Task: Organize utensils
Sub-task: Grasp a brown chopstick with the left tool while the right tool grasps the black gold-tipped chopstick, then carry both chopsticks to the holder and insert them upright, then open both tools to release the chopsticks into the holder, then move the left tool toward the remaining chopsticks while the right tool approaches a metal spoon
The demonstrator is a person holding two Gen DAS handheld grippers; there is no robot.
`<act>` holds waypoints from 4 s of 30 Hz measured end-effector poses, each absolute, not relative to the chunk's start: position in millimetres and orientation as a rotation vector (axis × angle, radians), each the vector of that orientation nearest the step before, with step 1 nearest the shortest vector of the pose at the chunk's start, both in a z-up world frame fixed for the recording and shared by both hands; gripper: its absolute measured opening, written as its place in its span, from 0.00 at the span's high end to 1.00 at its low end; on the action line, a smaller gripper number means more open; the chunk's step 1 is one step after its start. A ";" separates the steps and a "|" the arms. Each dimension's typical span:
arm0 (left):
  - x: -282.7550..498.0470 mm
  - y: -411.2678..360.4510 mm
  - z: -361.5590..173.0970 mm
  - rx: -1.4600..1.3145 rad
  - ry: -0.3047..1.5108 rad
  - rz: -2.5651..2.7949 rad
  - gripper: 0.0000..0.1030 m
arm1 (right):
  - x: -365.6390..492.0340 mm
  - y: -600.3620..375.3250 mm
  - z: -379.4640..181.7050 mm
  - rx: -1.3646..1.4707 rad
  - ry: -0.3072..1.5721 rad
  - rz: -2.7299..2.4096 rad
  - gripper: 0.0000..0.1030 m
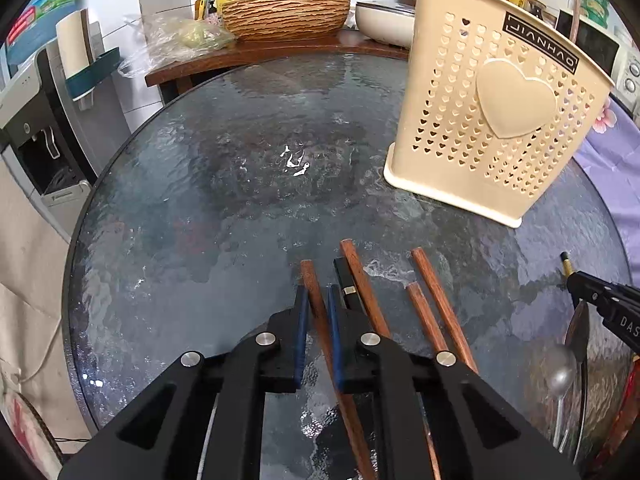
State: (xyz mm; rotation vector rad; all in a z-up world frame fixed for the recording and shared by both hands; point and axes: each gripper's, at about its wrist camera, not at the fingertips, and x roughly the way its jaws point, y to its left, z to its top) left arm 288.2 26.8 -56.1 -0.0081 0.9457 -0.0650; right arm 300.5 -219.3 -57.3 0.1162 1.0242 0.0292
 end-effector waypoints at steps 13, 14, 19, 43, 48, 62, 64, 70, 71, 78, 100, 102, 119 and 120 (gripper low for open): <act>279.2 40.5 -21.2 -0.137 0.830 -0.122 0.93 | 292.6 -250.4 -22.7 0.251 0.840 0.141 0.93; 274.9 41.2 -13.1 -0.143 0.807 -0.133 0.93 | 287.6 -252.5 -15.3 0.259 0.812 0.158 0.93; 255.8 43.8 18.0 -0.156 0.712 -0.160 0.93 | 258.6 -254.8 21.8 0.254 0.679 0.210 0.93; 203.9 49.3 92.1 -0.159 0.517 -0.232 0.94 | 189.6 -243.0 116.0 0.126 0.450 0.204 0.93; 202.9 44.7 104.3 -0.142 0.488 -0.245 0.94 | 192.4 -237.8 131.7 0.104 0.426 0.215 0.93; 230.6 30.4 173.3 -0.169 0.384 -0.314 0.94 | 230.1 -222.4 202.2 0.141 0.373 0.303 0.93; 238.0 26.9 190.8 -0.178 0.355 -0.318 0.94 | 238.2 -220.1 217.0 0.154 0.361 0.314 0.93; 266.6 16.6 240.0 -0.217 0.275 -0.304 0.94 | 264.3 -211.6 258.0 0.159 0.277 0.288 0.93; 272.9 14.8 246.9 -0.218 0.254 -0.284 0.94 | 269.7 -210.3 262.4 0.163 0.267 0.280 0.93; 310.7 3.6 253.8 -0.221 0.167 -0.177 0.94 | 305.1 -203.3 258.6 0.152 0.243 0.206 0.93; 358.8 -20.7 125.1 -0.168 0.429 -0.180 0.94 | 353.8 -199.6 146.0 0.146 0.446 0.176 0.93; 360.6 -22.6 117.1 -0.161 0.448 -0.182 0.94 | 352.7 -199.3 143.3 0.141 0.437 0.169 0.93; 320.4 -3.9 111.4 -0.109 0.423 -0.184 0.31 | 308.6 -219.0 122.7 0.140 0.461 0.138 0.46; 317.1 -1.2 108.7 -0.109 0.427 -0.181 0.29 | 303.6 -220.5 116.1 0.136 0.481 0.130 0.46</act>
